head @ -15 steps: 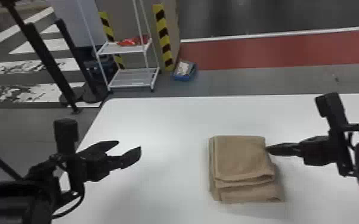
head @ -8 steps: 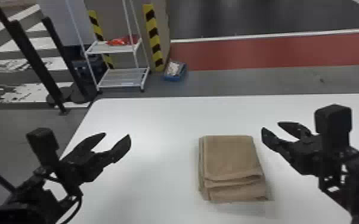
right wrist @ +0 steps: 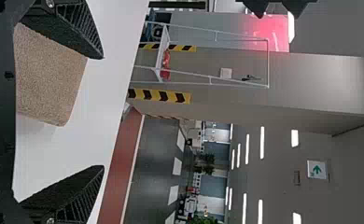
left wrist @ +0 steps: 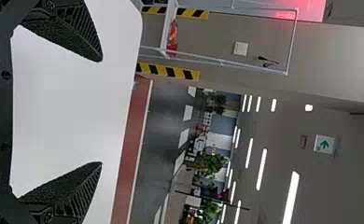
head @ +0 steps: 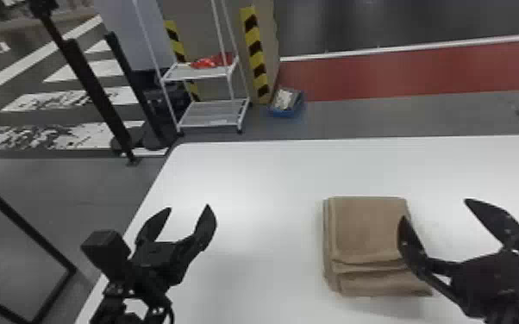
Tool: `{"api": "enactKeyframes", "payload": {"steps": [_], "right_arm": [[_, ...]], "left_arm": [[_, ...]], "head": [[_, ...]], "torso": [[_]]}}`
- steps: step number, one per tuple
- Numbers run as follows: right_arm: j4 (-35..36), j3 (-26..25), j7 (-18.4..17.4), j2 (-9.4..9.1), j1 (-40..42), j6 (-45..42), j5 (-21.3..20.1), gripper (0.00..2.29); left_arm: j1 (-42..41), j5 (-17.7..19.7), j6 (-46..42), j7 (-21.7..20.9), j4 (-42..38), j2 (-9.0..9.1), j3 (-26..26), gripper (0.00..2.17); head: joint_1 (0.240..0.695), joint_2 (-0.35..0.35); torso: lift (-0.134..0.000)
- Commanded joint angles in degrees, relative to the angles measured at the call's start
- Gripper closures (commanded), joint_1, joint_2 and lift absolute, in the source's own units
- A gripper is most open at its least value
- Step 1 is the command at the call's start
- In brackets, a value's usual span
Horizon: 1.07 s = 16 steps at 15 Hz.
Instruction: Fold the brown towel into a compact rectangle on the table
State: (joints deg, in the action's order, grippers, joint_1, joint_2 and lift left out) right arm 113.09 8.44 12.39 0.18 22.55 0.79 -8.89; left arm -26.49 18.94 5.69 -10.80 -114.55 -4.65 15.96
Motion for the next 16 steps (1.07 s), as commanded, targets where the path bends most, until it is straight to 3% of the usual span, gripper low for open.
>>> {"api": "enactKeyframes", "payload": {"steps": [1,6,16], "right_arm": [[0.20,-0.61,0.00,-0.23,2.41,-3.64,0.10,0.01],[0.82,-2.64,-1.94,-0.23,4.43,-4.87,2.03,0.03],[2.93,-4.92,-2.46,-0.23,7.07,-5.93,5.02,0.05]], "left_arm": [[-3.13,-0.48,-0.45,-0.28,-2.52,1.57,1.44,0.09],[-7.43,-2.07,-3.97,-2.12,-6.73,2.89,1.79,0.08],[-9.54,-3.38,-1.86,-2.83,-10.16,2.71,1.70,0.08]], "head": [[0.695,0.293],[0.695,0.289],[0.695,0.248]], "torso": [[-0.128],[-0.128],[-0.128]]}}
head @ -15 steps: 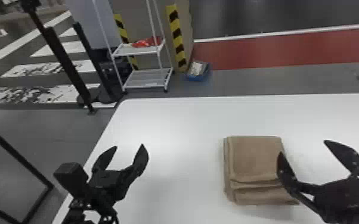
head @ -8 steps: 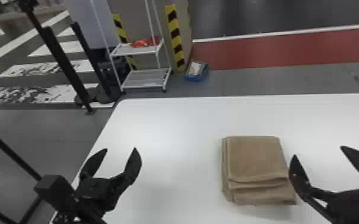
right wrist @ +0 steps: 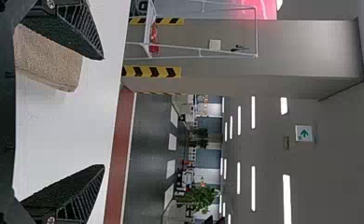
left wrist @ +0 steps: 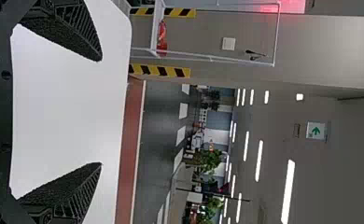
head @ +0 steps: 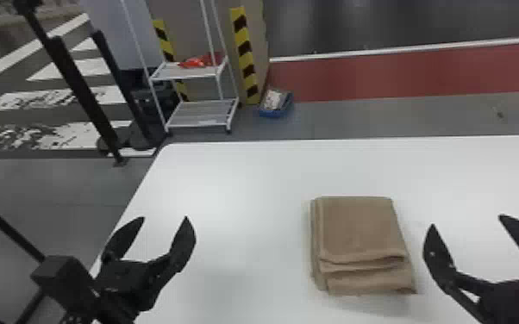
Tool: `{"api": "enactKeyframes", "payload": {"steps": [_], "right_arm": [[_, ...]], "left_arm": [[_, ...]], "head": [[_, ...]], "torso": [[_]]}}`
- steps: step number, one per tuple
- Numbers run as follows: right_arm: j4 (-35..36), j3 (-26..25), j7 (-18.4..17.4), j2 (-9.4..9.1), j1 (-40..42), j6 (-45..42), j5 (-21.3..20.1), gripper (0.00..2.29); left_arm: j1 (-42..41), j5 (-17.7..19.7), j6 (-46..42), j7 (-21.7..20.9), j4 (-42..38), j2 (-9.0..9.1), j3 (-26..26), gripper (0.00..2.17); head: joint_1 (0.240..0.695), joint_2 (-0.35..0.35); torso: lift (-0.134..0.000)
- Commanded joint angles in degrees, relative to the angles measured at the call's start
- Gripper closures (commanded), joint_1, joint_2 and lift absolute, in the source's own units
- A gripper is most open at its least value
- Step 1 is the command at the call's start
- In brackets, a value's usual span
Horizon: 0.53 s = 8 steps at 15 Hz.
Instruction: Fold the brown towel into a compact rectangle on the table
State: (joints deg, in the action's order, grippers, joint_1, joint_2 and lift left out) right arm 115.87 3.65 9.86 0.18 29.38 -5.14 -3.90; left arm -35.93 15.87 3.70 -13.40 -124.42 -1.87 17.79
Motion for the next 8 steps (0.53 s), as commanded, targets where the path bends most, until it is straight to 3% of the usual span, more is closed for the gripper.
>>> {"api": "enactKeyframes", "payload": {"steps": [1,8], "right_arm": [[0.15,-0.13,0.07,-0.23,0.33,0.00,0.03,0.06],[0.85,-1.19,-0.01,-0.23,0.86,0.00,1.35,0.06]], "left_arm": [[-0.11,-1.19,0.31,-0.58,-0.39,-0.15,-0.39,0.08],[-0.37,-1.72,0.83,-0.75,-0.56,-0.33,-0.92,0.08]], "head": [[0.695,0.244],[0.695,0.219]], "torso": [[-0.128],[-0.128]]}}
